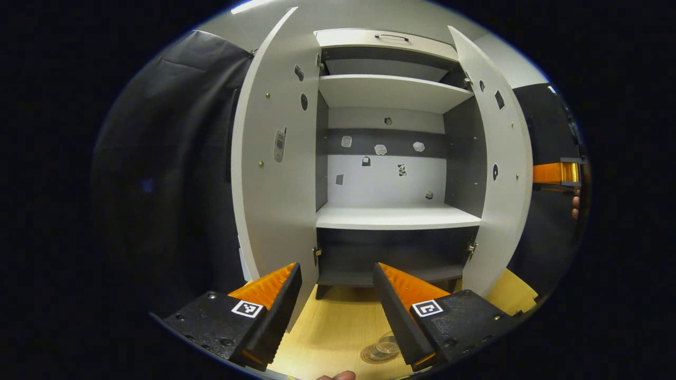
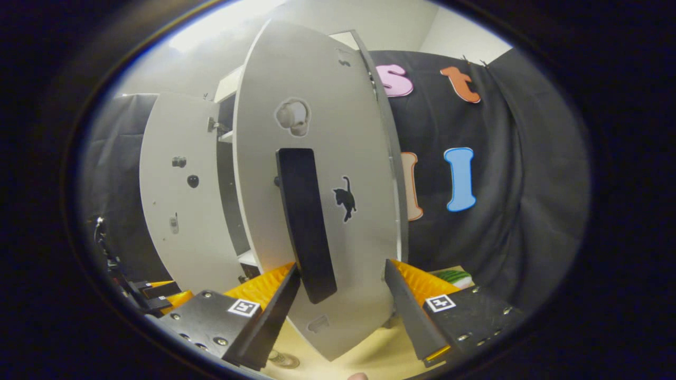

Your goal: Grasp the bottle in the cabinet with the left hand and place it on the coaster, then close the right door with the right hand and the left door with the left hand.

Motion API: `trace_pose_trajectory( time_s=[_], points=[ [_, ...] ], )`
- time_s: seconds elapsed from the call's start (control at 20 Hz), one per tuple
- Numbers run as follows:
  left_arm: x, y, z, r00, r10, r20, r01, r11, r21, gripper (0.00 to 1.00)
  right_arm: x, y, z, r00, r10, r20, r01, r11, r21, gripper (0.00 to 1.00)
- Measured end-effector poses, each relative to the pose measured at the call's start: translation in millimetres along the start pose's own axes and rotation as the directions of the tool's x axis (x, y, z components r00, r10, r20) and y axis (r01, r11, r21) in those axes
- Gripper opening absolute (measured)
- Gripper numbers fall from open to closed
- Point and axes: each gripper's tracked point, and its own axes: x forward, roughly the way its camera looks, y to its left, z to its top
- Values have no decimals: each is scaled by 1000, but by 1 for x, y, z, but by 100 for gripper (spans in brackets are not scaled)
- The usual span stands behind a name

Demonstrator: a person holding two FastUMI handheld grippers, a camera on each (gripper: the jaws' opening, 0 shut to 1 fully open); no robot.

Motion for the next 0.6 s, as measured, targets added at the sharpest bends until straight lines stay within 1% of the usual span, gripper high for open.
trace_pose_trajectory(
  time_s=[0.25,0.35,0.4,0.45,0.5,0.6],
  points=[
    [-4,18,9,1000,21,17,-21,1000,-5,87,35,33,-2,1000,15,3,-14,998,-53,98],
    [-5,29,14,999,30,26,-30,999,-21,87,53,45,0,1000,5,9,-4,997,-77,98],
    [-7,35,17,999,41,27,-40,999,-27,87,64,52,-3,1000,2,13,0,996,-89,100],
    [-8,41,20,998,48,32,-47,998,-29,87,71,57,-2,1000,-2,21,4,995,-102,97],
    [-9,47,24,998,53,39,-52,998,-31,86,79,62,-1,1000,-3,28,7,994,-112,100],
    [-12,60,32,997,65,52,-63,997,-32,86,94,69,-1,999,-5,40,10,993,-118,100]
  ],
)
